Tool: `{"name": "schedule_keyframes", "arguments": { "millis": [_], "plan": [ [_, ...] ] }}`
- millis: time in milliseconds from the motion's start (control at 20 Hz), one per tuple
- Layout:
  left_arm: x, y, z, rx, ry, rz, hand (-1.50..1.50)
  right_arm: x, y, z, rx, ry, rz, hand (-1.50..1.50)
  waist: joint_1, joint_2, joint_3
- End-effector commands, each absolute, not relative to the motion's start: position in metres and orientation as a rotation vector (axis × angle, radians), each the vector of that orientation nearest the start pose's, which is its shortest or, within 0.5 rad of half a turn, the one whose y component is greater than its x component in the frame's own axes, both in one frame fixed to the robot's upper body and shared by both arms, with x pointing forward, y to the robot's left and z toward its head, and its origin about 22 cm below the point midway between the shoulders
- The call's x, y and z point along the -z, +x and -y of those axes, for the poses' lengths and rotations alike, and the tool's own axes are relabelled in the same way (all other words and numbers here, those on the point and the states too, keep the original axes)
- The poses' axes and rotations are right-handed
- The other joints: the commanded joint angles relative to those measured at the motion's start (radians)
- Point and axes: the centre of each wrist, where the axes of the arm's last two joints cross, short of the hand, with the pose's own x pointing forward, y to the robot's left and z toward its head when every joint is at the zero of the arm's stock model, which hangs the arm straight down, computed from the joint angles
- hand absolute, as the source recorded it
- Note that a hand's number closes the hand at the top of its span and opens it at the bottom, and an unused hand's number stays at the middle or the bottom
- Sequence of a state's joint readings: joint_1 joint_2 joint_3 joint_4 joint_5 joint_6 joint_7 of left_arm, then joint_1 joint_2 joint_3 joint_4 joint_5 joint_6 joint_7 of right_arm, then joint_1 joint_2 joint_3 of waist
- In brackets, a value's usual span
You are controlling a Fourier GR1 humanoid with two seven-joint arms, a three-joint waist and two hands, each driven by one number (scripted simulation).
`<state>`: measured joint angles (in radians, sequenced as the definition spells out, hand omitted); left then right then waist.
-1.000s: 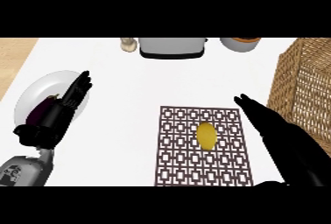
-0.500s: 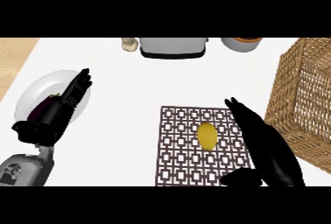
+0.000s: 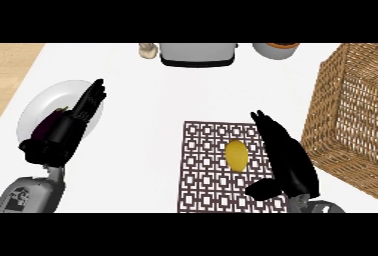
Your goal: Pick the lemon from the placemat and place it in the basket
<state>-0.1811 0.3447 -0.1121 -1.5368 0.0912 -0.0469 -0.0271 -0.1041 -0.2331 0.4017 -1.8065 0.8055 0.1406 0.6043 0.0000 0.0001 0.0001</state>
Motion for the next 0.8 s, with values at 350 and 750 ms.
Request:
{"name": "schedule_keyframes", "arguments": {
  "millis": [350, 750],
  "plan": [
    [-0.051, 0.281, -0.257, 0.368, 0.054, 1.688, 0.00, -0.075, 0.235, 0.147, -0.933, -0.675, 1.325, -1.50, -0.001, -0.001, 0.000],
    [-0.066, 0.282, -0.272, 0.379, 0.051, 1.688, 0.00, -0.052, 0.245, 0.167, -0.966, -0.724, 1.244, -1.50, 0.000, 0.000, 0.000]
  ]
}}
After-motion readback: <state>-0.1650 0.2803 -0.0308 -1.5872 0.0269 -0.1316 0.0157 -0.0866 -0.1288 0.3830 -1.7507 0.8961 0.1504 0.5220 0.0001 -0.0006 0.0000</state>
